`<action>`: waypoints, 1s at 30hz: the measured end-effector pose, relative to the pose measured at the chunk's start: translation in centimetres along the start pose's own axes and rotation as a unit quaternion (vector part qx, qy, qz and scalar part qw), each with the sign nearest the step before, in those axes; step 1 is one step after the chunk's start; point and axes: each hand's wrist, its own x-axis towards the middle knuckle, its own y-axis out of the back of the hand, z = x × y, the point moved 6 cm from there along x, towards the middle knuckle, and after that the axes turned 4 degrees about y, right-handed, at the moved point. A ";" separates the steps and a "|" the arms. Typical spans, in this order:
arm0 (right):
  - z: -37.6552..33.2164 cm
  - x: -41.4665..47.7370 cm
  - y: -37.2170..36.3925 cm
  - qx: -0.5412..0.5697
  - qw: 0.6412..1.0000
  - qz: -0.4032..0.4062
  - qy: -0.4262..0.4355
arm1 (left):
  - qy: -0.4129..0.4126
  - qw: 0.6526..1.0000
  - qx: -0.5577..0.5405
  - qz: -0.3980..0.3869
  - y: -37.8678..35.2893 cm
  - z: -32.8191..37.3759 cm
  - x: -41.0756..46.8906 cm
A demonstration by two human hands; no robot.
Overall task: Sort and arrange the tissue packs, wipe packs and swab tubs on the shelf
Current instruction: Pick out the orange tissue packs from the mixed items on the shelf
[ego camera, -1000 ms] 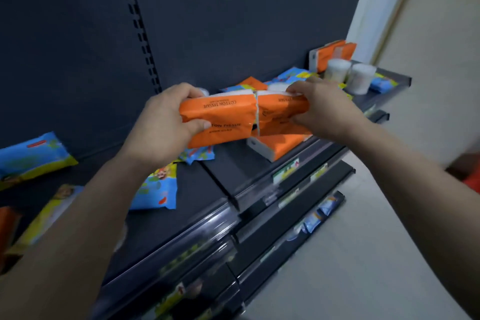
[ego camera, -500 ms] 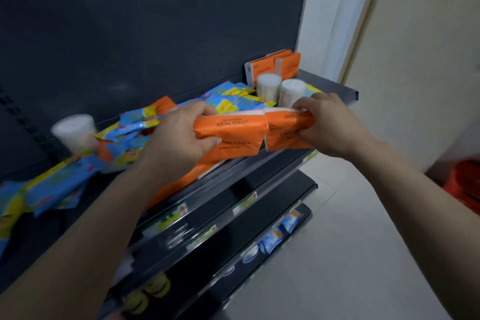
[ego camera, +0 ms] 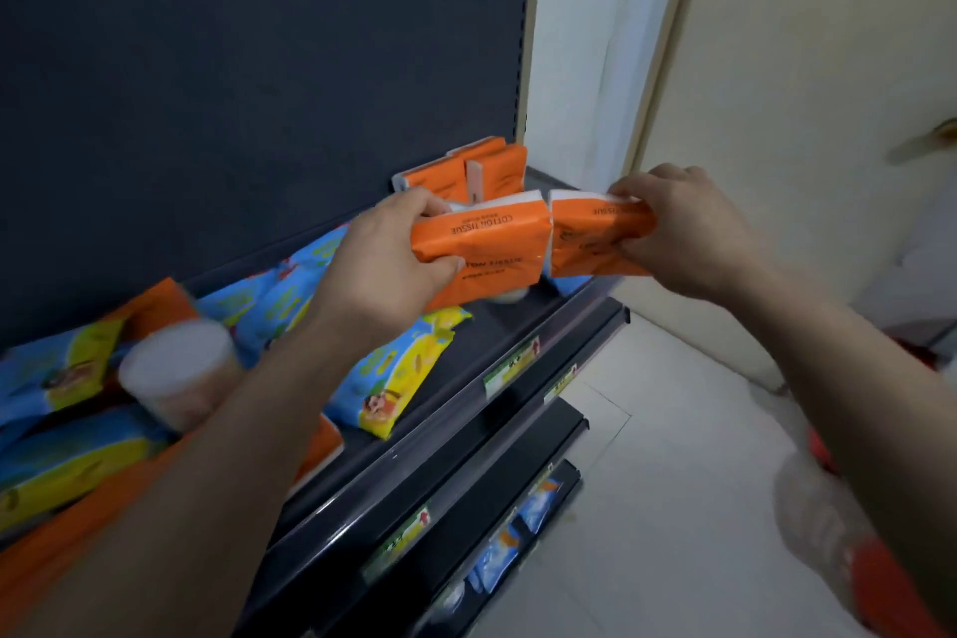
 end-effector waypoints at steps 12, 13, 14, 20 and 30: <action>4.6 13.8 -3.3 0.014 0.999 0.002 0.047 | 0.006 0.998 0.027 0.064 -2.5 -1.2 11.9; 4.7 15.1 -3.9 0.020 0.998 -0.003 0.057 | 0.021 0.997 0.034 0.070 -2.7 -1.6 12.7; 4.9 16.3 -4.6 0.026 0.997 -0.008 0.069 | 0.039 0.995 0.037 0.078 -2.9 -1.9 13.4; 7.3 23.0 -8.3 0.050 0.987 -0.034 0.150 | 0.095 0.985 0.065 0.130 -5.4 -2.9 17.7; 9.5 29.0 -13.7 0.095 0.957 -0.117 0.248 | 0.174 0.967 0.157 0.095 -10.5 -4.5 21.7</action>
